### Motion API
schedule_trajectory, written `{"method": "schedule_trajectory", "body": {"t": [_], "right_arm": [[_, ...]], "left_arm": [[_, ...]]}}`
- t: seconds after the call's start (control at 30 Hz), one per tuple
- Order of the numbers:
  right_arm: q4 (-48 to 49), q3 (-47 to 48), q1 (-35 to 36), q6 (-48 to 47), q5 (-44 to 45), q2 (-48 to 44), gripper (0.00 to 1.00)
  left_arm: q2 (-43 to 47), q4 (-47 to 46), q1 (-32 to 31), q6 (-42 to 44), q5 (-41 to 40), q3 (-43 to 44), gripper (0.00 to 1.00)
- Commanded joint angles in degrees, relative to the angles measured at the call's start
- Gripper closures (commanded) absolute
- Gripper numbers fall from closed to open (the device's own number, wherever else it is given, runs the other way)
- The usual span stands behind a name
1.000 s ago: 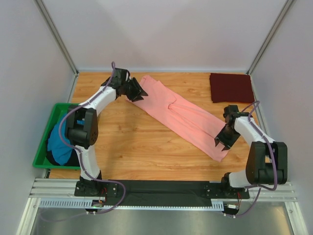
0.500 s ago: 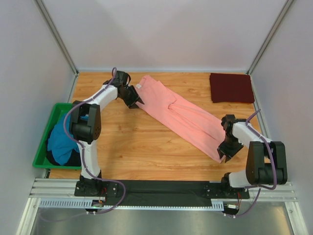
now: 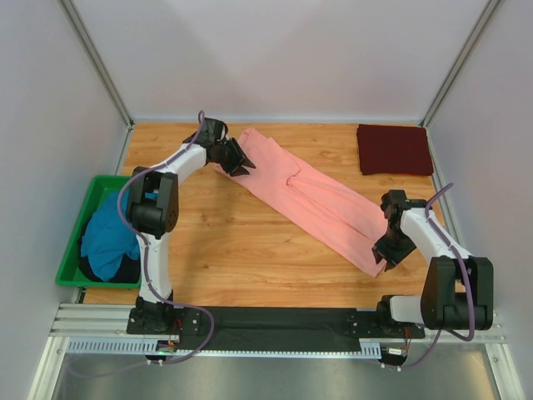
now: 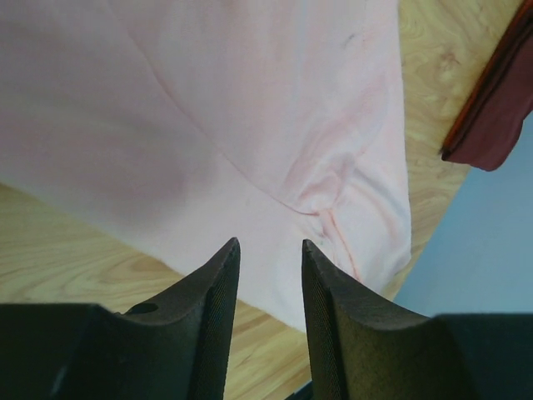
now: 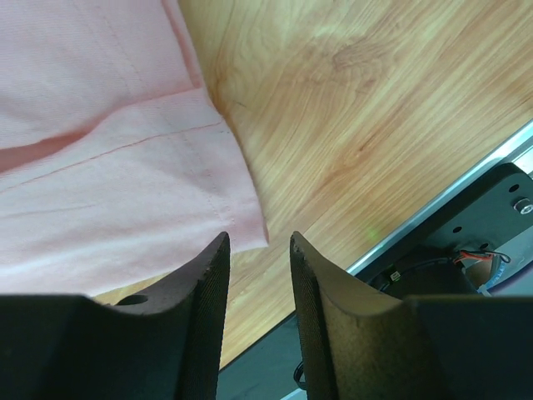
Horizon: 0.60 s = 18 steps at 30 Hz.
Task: Fold and stack the t-shirts
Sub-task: Fold the tshirt
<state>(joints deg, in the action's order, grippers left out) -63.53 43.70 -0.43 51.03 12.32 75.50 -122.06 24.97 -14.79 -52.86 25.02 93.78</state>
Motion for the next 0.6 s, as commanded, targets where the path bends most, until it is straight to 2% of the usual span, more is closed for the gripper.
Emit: {"method": "schedule_trajectory", "body": {"t": [0.0,0.17,0.3,0.5,0.57], "right_arm": [[-1.34,3.31,0.16,1.1,0.25,0.16,0.63],[2.61,4.9,0.16,-0.75,-1.59,0.35,0.64],[7.71,0.78,0.16,-0.31,-3.79,-0.54,0.64],[8.68,-1.34,0.16,-1.8,-3.26,1.4,0.64],[9.12,-1.95,0.16,-2.07,-3.7,0.79,0.64]], "left_arm": [[-1.95,-2.56,-0.51,-1.02,1.09,1.77,0.57],[-5.37,-1.59,-0.51,0.83,-0.32,2.55,0.58],[-9.68,0.95,-0.51,2.85,-0.41,5.44,0.58],[-8.81,-2.55,-0.51,3.55,3.9,6.41,0.58],[-7.41,-0.9,-0.51,3.9,4.16,7.64,0.58]]}}
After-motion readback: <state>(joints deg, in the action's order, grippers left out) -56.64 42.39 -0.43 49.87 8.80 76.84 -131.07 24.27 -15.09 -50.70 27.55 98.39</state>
